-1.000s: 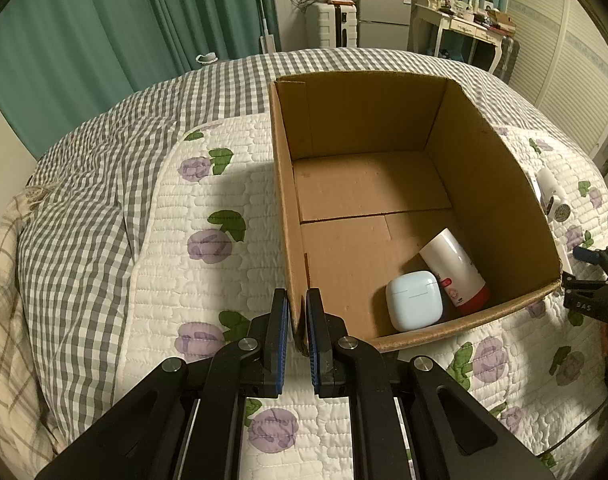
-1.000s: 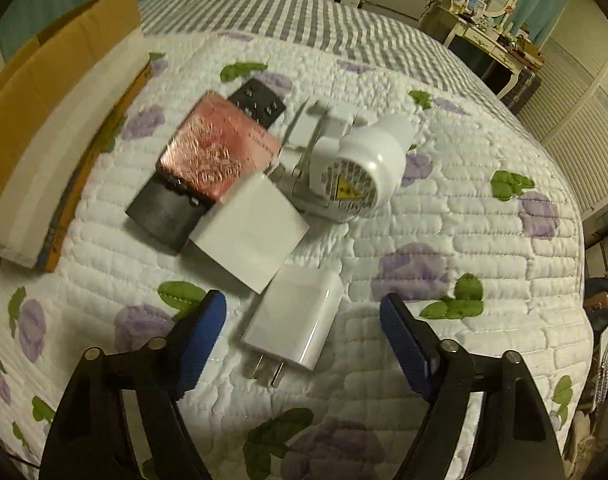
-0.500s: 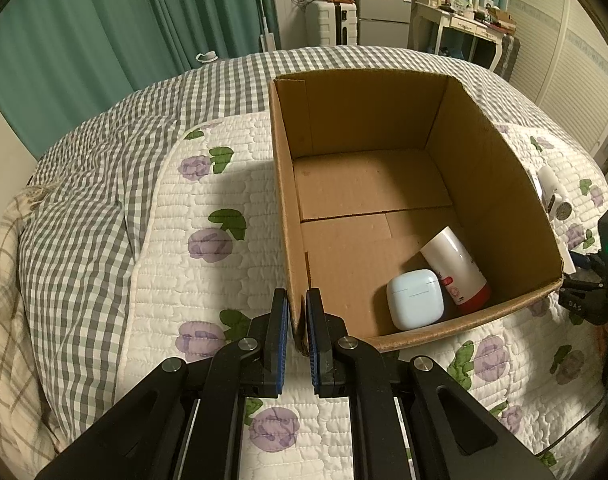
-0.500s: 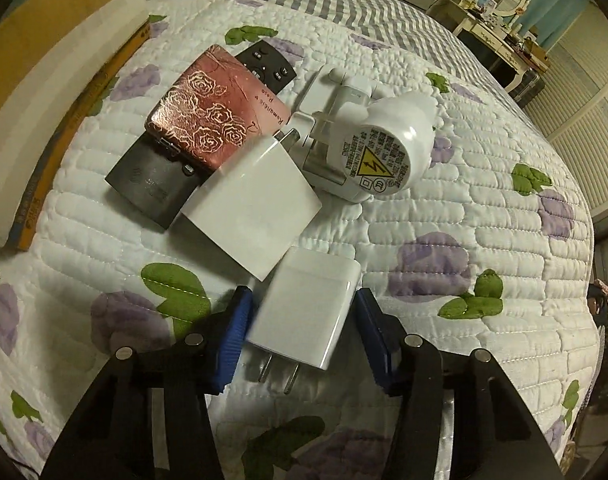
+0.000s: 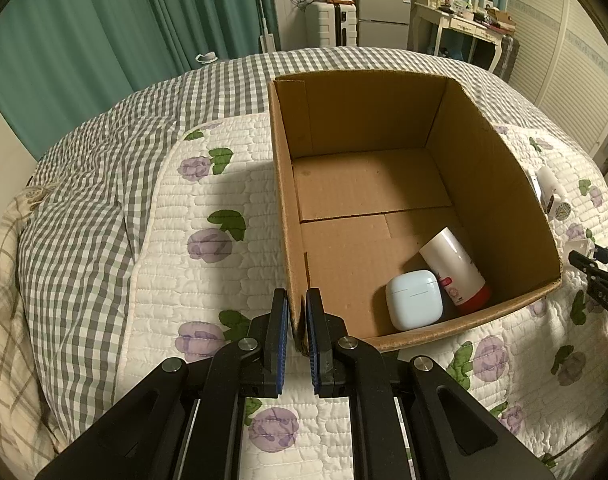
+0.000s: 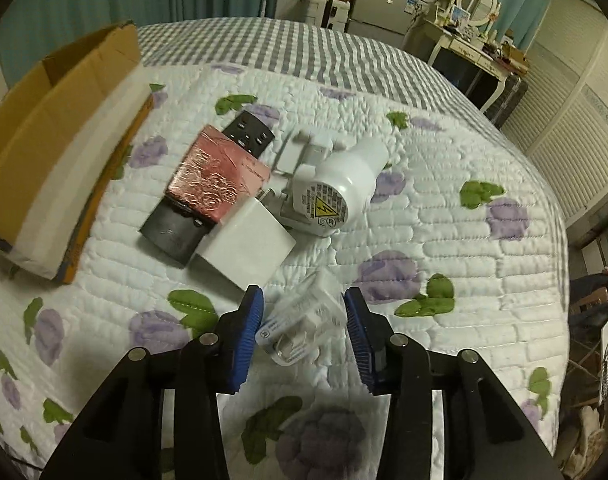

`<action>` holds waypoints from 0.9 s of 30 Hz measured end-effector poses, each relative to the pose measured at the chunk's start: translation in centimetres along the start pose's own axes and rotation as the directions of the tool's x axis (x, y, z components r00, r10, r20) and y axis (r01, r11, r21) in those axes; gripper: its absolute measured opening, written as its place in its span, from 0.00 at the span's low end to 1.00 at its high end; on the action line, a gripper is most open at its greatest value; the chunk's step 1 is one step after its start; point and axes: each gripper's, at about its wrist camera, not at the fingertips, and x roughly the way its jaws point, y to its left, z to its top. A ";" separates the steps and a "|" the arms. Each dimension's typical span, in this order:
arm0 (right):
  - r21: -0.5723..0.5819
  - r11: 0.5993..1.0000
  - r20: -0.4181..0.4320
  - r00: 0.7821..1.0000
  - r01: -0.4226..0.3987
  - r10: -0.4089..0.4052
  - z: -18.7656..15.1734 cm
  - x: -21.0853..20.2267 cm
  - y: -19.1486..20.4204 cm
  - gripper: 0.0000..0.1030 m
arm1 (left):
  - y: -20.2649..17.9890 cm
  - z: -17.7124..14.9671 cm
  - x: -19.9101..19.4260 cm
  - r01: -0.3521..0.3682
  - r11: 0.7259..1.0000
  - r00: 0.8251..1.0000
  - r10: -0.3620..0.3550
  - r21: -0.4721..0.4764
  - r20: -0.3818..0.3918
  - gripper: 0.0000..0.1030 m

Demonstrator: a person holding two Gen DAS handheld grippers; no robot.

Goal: Organize rigid objects
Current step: 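Move the right tool back and grasp the small white charger, then carry the small white charger into the box and release it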

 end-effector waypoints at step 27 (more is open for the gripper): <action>-0.327 0.925 0.299 0.908 -0.193 0.295 11.1 -14.8 13.8 0.22 | 0.1 -0.1 -0.2 0.026 1.000 1.000 -0.026 -0.005 0.011 0.09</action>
